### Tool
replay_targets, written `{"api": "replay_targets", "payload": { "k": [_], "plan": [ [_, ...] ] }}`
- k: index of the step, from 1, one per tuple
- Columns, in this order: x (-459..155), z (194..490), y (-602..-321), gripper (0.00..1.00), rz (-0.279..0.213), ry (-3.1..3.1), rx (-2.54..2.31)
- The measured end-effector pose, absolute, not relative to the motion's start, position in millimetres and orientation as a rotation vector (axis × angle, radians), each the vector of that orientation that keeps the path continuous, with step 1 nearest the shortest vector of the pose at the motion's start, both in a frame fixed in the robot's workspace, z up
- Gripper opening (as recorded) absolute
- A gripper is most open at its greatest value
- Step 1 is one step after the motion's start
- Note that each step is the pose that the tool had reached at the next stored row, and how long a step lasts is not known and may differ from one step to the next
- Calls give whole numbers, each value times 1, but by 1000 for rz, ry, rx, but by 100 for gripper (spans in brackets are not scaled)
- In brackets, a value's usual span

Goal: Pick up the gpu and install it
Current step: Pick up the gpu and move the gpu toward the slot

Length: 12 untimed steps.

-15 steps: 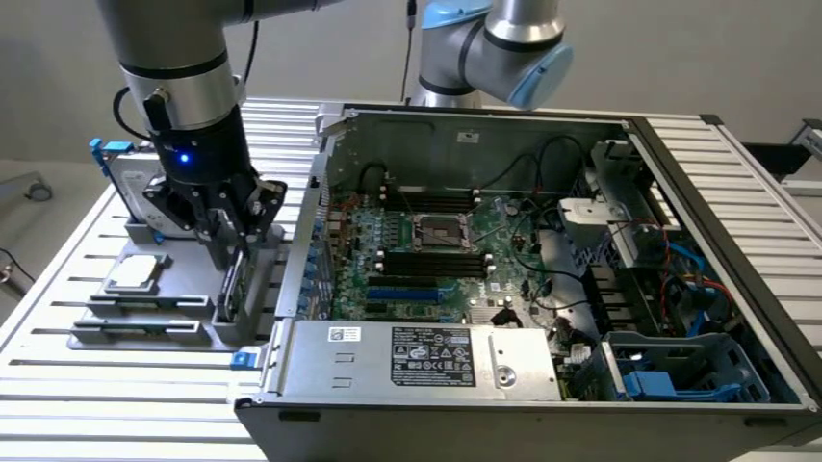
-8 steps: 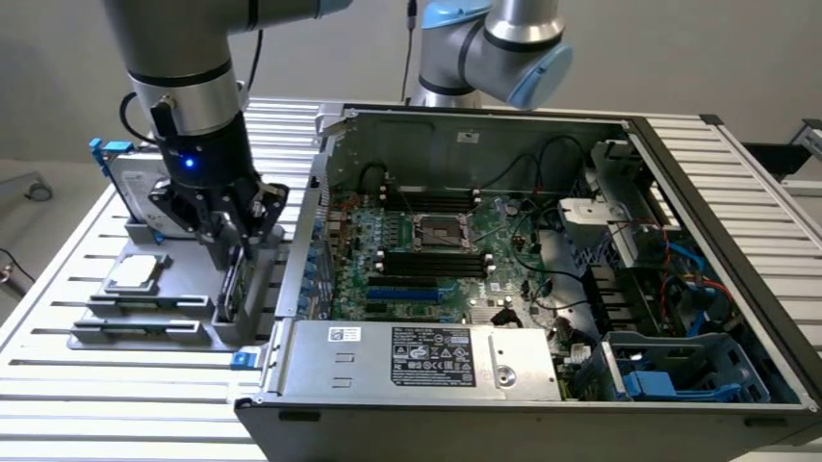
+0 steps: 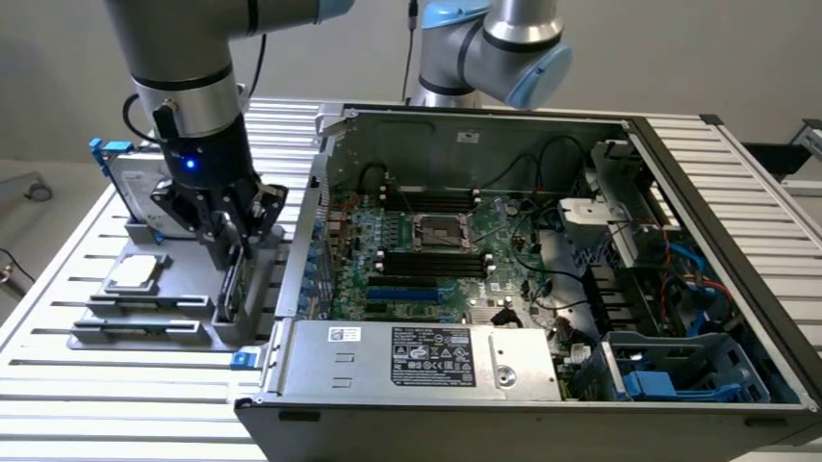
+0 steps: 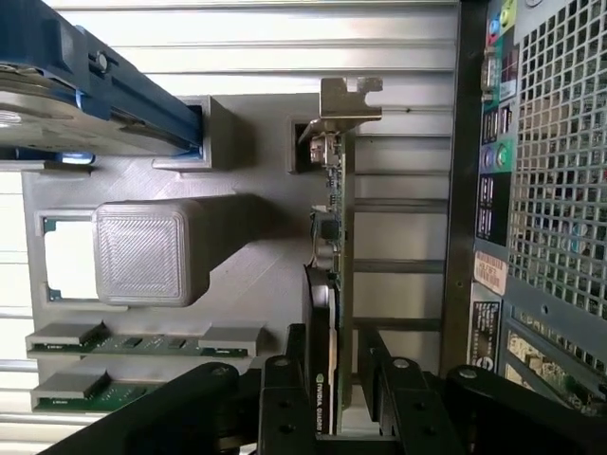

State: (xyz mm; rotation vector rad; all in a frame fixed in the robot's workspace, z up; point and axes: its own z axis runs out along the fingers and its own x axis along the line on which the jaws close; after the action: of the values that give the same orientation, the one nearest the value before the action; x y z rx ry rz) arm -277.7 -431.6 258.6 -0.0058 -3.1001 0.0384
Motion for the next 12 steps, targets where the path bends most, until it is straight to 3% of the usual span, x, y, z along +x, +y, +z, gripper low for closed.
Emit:
{"api": "replay_targets", "payload": {
  "k": [12],
  "plan": [
    [-279, 248, -429, 36, 37, -3098, -53]
  ]
}}
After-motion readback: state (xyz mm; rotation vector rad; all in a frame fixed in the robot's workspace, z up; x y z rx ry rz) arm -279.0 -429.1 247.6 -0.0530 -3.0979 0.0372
